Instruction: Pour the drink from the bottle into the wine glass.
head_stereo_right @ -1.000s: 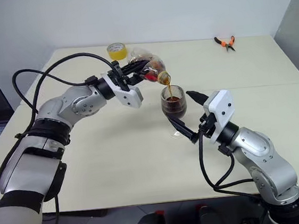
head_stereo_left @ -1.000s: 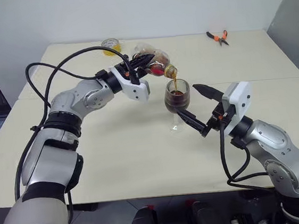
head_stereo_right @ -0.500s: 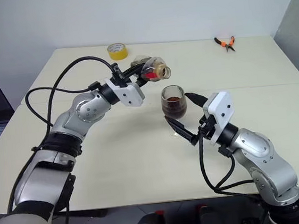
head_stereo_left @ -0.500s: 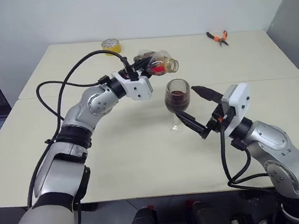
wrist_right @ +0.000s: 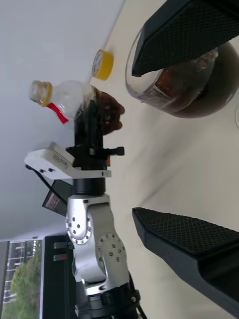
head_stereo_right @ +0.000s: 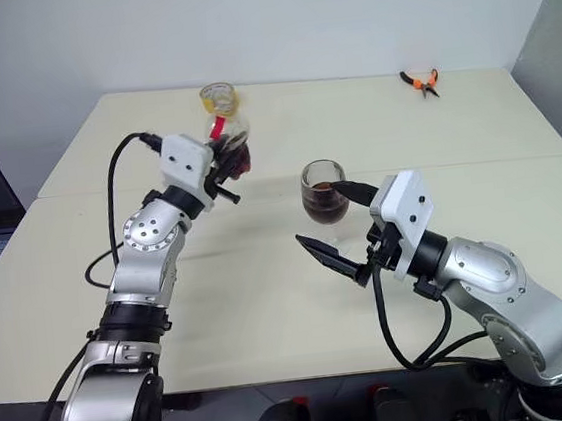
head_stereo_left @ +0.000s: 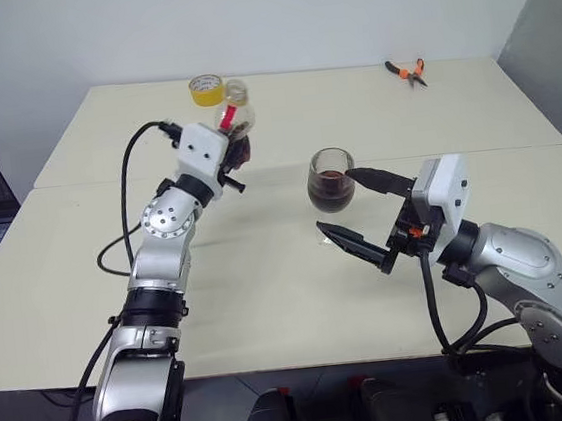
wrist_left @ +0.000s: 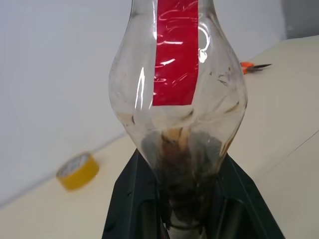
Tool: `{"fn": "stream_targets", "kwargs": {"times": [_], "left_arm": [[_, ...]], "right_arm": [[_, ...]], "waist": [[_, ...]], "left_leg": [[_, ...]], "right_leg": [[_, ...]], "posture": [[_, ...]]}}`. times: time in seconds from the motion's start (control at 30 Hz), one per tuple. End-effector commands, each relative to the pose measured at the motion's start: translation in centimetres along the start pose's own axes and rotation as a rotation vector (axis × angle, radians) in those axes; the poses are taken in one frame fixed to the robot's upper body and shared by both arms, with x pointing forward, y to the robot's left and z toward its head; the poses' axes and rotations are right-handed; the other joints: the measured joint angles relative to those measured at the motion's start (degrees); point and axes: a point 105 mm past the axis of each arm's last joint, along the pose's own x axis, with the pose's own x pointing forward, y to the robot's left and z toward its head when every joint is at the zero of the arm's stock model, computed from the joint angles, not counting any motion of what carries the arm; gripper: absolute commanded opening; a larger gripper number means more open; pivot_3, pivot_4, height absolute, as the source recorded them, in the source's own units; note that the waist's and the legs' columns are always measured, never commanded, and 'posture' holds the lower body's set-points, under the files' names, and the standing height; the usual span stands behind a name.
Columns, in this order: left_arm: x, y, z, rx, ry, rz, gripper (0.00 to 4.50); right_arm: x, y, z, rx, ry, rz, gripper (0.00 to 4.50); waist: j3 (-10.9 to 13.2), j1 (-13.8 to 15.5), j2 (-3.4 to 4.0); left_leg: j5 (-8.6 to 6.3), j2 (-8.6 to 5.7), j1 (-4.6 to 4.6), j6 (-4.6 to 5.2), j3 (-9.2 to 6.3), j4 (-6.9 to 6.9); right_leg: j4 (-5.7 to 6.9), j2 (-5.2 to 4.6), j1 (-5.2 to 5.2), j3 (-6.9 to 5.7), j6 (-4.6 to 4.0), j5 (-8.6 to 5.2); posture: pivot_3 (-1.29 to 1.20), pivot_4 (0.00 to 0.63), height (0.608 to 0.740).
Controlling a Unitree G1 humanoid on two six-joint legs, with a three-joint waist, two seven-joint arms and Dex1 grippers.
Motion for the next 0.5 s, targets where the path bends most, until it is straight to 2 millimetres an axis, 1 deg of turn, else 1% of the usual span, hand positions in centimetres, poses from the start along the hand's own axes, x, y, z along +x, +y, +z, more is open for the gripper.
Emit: {"fn": "stream_targets", "kwargs": {"times": [0.03,0.23,0.37,0.5], "left_arm": [[-0.6,1.1,-0.2,-0.077,-0.013,0.089,0.63],[-1.1,2.0,-3.8,-0.202,0.077,0.225,0.63],[-1.1,2.9,-4.6,-0.234,0.093,0.298,0.63],[-1.2,3.2,-5.2,-0.240,0.100,0.331,0.63]], "right_arm": [[-0.2,0.1,1.5,-0.004,-0.009,0.009,4.50],[-0.1,-0.2,1.4,-0.017,0.015,0.005,4.50],[0.1,-0.3,1.8,-0.019,-0.019,-0.004,4.50],[0.1,-0.2,1.9,-0.020,-0.024,0.004,4.50]], "waist": [[0.0,0.1,-0.01],[0.0,0.4,-0.07],[0.0,0.4,-0.08],[-0.1,0.4,-0.10]], "left_leg": [[-0.01,0.00,0.00,0.02,0.00,0.00],[-0.05,-0.03,-0.02,0.08,0.00,0.01],[-0.05,-0.02,-0.03,0.09,0.00,0.00],[-0.05,-0.03,-0.04,0.09,0.00,0.00]], "right_leg": [[0.00,-0.01,0.01,0.00,0.00,0.00],[-0.03,-0.03,0.02,0.00,0.00,0.00],[-0.02,-0.02,0.00,-0.01,0.00,0.00],[-0.02,-0.03,0.01,-0.02,0.00,0.00]], "posture": [[0.00,0.150,0.740],[0.00,0.150,0.740],[0.00,0.150,0.740],[0.00,0.150,0.740]]}}
